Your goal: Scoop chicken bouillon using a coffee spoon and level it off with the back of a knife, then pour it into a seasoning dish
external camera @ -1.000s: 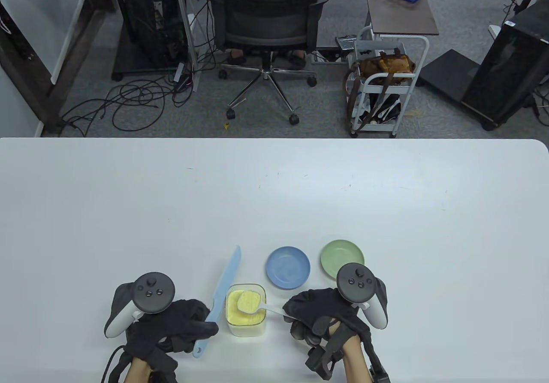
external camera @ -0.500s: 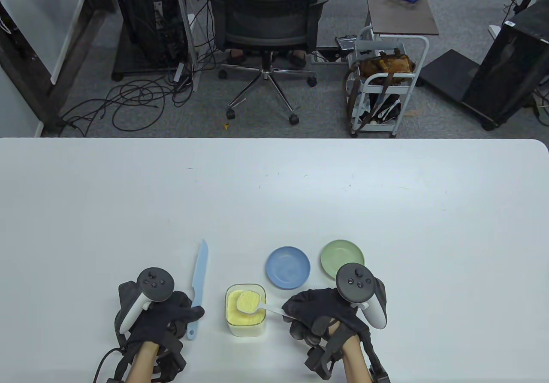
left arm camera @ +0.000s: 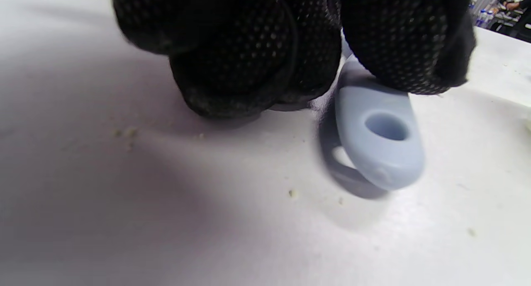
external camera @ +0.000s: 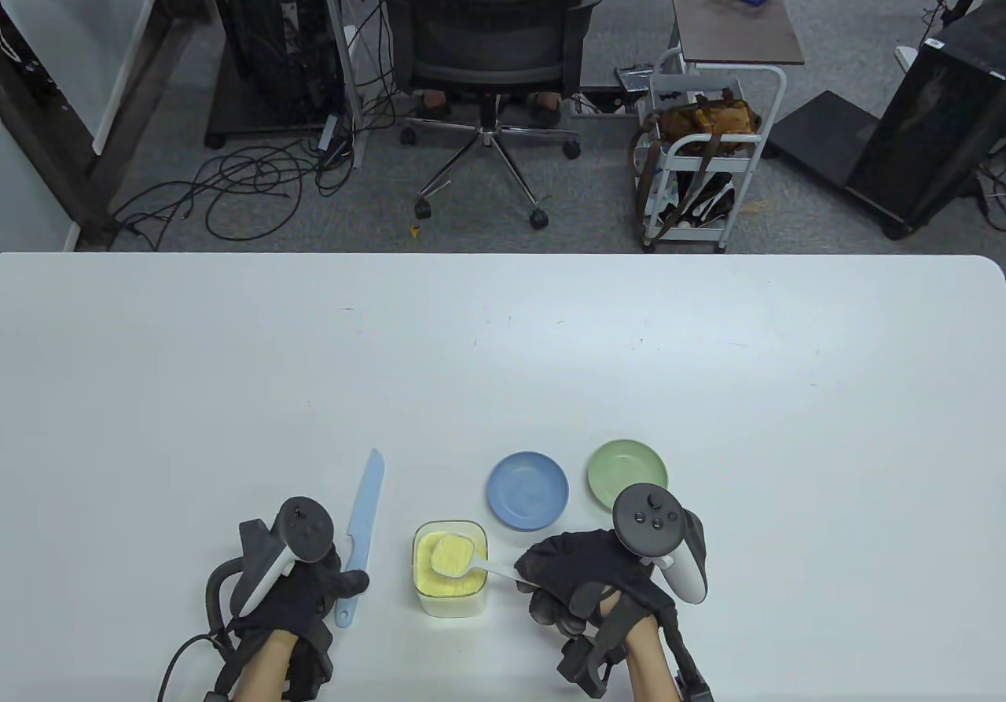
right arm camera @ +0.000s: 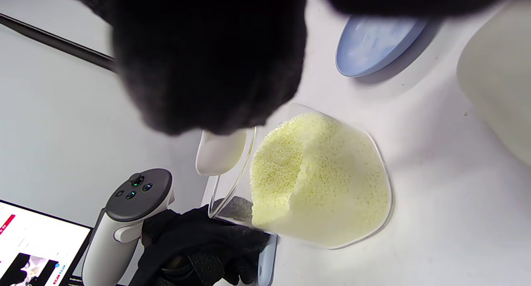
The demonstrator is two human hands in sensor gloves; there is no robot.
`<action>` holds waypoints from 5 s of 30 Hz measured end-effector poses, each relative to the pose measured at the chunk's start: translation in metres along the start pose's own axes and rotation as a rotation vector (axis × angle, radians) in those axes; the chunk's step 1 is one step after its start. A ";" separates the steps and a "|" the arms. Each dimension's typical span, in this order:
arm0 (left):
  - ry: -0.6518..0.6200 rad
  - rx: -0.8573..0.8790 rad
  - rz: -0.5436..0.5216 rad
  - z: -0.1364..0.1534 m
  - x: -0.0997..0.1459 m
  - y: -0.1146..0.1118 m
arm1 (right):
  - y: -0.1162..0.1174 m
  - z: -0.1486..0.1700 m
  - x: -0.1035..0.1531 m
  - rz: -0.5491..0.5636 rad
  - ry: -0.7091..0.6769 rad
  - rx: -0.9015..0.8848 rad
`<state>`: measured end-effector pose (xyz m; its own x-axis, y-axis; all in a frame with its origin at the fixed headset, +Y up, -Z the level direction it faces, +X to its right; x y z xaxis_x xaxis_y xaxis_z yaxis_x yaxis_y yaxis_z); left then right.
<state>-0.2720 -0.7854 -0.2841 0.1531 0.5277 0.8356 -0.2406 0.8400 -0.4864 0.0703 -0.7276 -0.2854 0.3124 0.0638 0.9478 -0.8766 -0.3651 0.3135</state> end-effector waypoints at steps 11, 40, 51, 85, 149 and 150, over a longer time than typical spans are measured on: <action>-0.137 0.158 -0.291 -0.002 0.028 0.026 | -0.009 0.001 0.002 0.018 -0.005 -0.040; -0.149 0.166 -0.137 -0.003 0.014 0.005 | -0.055 0.071 -0.007 0.357 0.240 0.184; -0.160 0.178 -0.145 -0.003 0.014 0.005 | -0.055 0.048 -0.003 0.429 0.142 0.321; -0.700 0.123 -0.101 -0.088 0.042 -0.016 | -0.060 0.030 0.017 0.146 0.129 0.098; -0.707 0.172 -0.009 -0.088 0.038 -0.018 | 0.029 0.016 -0.019 -0.188 0.055 0.018; -0.706 0.161 -0.007 -0.087 0.039 -0.017 | 0.027 0.016 -0.019 -0.178 0.050 0.009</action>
<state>-0.1782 -0.7679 -0.2657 -0.4874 0.2689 0.8308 -0.3882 0.7855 -0.4820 0.0464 -0.7533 -0.2954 0.4434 0.1741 0.8793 -0.8059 -0.3520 0.4761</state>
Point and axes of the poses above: the tracker on the back of each hand, its own z axis roughly to the little-finger side, its own x axis roughly from the fingertips to the wrist, y = z × x, the point moved 5 cm from there along -x, roughly from the wrist to the fingertips, and after that the axes turned 9 degrees about z, right-handed, at the moved point
